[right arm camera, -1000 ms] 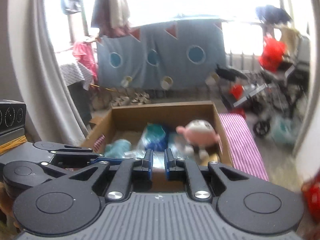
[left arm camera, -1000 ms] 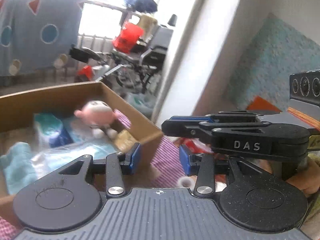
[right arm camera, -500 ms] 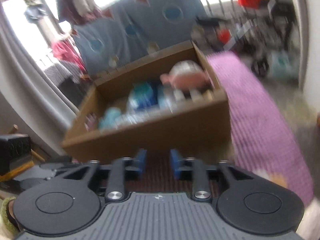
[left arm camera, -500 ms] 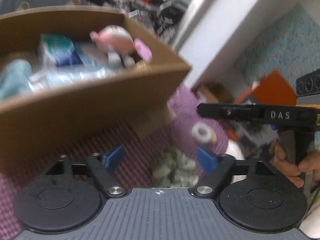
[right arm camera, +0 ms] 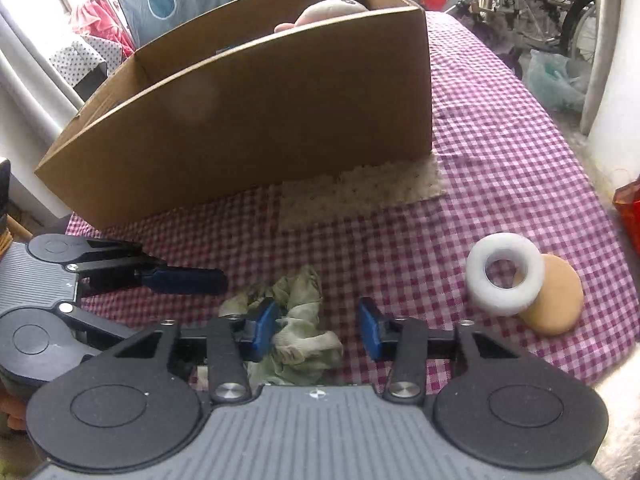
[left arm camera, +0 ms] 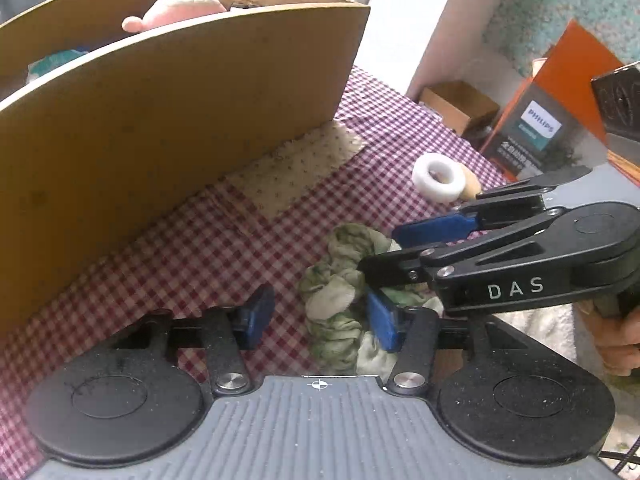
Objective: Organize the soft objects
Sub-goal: 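Lift the scrunchie with the right gripper toward the box, then lower the scrunchie into the box and open the right gripper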
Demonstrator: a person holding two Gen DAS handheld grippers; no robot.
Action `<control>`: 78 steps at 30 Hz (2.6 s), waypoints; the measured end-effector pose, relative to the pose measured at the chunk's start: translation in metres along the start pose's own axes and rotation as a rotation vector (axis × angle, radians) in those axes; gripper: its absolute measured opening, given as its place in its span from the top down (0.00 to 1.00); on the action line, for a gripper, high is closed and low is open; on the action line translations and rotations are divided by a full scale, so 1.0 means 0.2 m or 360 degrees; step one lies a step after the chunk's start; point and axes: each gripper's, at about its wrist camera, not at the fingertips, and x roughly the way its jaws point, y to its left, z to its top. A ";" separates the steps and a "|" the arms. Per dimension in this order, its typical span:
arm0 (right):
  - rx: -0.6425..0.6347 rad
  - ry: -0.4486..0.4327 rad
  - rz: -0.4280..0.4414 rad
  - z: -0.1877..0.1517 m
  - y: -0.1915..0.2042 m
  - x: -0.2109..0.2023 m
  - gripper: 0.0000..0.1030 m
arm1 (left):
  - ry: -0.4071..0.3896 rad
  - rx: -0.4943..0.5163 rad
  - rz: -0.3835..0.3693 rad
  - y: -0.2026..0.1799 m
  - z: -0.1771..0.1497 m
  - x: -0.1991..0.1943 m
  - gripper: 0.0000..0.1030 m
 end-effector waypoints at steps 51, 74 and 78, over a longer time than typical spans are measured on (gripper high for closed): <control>-0.0286 0.0228 0.0443 1.29 0.57 0.55 0.83 | -0.0063 -0.0418 0.0323 0.93 0.67 -0.34 0.82; -0.0056 -0.0201 0.0503 1.24 0.36 0.01 0.37 | -0.0339 -0.0472 0.0448 0.87 0.66 -0.63 0.04; -0.0104 -0.0462 0.0495 1.09 0.34 -0.32 0.13 | -0.0536 -0.0442 0.0381 0.78 0.60 -0.82 0.03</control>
